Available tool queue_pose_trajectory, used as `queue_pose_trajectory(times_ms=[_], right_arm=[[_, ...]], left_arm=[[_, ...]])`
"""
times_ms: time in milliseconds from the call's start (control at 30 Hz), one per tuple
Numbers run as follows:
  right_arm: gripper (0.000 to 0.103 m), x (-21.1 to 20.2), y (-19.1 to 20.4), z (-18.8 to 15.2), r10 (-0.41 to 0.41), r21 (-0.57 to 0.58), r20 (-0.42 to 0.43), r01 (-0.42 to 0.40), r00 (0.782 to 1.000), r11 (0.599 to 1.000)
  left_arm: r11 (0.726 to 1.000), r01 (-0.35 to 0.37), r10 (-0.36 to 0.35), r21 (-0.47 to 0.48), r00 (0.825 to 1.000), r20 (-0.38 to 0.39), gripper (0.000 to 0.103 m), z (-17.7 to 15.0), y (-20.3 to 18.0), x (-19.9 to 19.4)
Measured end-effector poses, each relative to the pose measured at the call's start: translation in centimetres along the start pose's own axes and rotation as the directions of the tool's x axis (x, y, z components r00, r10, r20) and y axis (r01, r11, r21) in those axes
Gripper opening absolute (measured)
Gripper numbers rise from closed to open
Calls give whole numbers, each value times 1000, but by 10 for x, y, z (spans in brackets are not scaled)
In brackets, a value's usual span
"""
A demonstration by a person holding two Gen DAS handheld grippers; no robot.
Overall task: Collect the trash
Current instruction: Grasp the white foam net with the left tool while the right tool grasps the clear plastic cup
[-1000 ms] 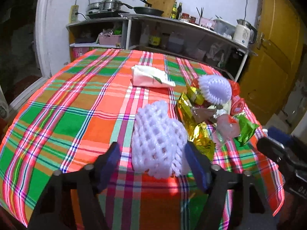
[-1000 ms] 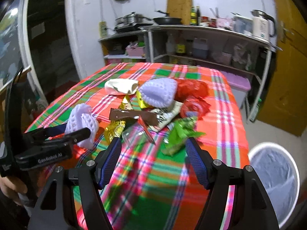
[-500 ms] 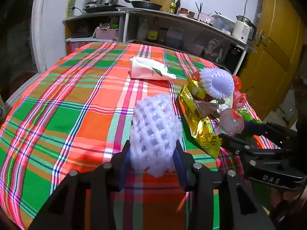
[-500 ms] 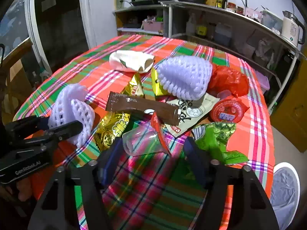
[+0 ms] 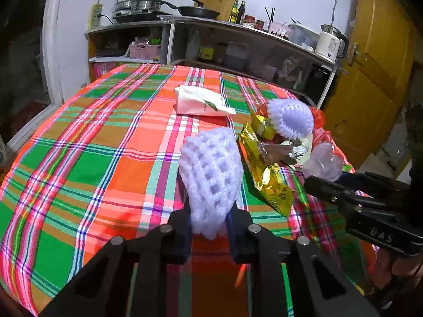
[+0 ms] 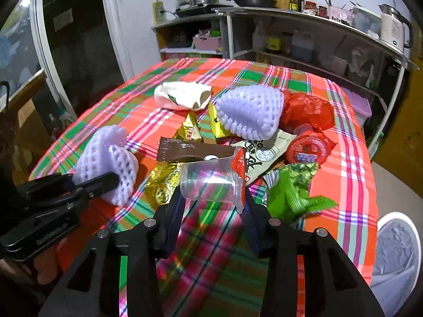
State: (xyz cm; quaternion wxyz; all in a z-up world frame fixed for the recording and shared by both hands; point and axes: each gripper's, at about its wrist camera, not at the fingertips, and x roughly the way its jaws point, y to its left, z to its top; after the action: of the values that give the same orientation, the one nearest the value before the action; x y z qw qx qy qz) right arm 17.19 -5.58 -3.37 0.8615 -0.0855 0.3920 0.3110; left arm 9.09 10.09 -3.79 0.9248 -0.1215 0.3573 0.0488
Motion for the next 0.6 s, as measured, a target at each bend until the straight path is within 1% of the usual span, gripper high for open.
queue_pose_trajectory(times_ms=[167,333,467,600], right_arm=[[43,-26,-5,-10,6,38,33,-7,999,999],[43,-59,-17,-25,-21,88,72,14,997,996],[43,-83,-36,-39,-62,142,96,48,994,989],[43,-105,-58,-55,-109,198,109,86,988,976]], left_arm=[[1000,9,-9,3,1000,22,21,2,-3,-15],[999,30,-31,28,998,48,21,4,-18,-30],[995,69,-73,71,996,56,21,7,-41,-36],[985,121,-128,126,991,43,21,10,-72,-33]])
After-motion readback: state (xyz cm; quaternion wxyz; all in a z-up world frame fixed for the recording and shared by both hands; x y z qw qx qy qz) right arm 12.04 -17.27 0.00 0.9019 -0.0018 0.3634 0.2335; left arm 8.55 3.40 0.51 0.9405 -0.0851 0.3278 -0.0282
